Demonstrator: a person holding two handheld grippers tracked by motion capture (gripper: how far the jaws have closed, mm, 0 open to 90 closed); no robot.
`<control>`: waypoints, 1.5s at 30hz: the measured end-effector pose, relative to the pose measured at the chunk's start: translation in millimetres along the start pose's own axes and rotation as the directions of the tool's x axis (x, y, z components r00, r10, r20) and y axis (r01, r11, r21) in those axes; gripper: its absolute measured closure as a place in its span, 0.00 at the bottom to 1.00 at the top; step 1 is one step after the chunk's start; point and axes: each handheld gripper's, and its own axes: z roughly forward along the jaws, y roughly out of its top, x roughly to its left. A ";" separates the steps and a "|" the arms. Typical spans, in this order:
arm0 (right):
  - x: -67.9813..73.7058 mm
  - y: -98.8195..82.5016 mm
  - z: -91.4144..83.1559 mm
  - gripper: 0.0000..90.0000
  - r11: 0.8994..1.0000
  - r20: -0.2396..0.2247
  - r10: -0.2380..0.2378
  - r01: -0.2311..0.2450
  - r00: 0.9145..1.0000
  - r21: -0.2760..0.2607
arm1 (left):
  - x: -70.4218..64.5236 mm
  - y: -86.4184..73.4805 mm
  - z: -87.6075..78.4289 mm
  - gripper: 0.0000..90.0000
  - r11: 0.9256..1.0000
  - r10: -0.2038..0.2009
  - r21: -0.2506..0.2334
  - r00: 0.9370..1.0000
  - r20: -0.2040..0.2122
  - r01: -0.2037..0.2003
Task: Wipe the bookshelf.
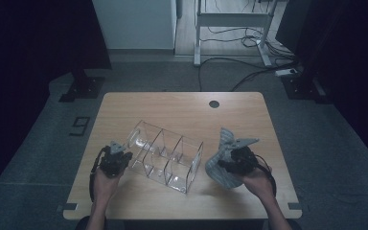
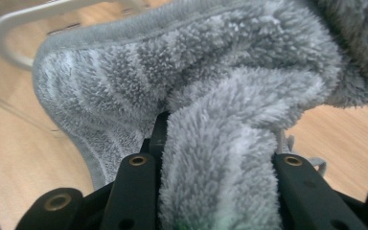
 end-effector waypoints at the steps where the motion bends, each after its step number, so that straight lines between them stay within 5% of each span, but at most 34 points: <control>1: -2.8 -0.8 -1.8 0.72 1.000 0.005 0.009 -0.009 1.000 -0.004 | -0.1 -0.1 0.5 0.96 1.000 0.002 0.007 1.000 -0.002 -0.002; 11: -39.1 -18.1 -18.5 0.72 0.995 0.095 0.096 -0.097 0.991 -0.002 | -0.5 -1.1 2.7 0.95 1.000 0.007 0.021 1.000 -0.004 -0.007; 21: -67.0 -35.1 -32.9 0.72 0.984 0.163 0.179 -0.179 0.970 -0.014 | 0.1 -1.3 2.6 0.95 1.000 0.006 0.019 1.000 0.000 -0.006; 37: -89.9 -63.9 3.0 0.68 0.968 0.189 0.212 -0.233 0.959 0.092 | 0.4 -1.3 2.5 0.95 1.000 0.009 0.016 1.000 0.001 -0.009; 45: -92.3 -70.7 16.9 0.52 0.967 0.186 0.183 -0.211 0.965 0.141 | 0.4 -1.6 2.6 0.95 1.000 0.009 0.012 1.000 -0.004 -0.009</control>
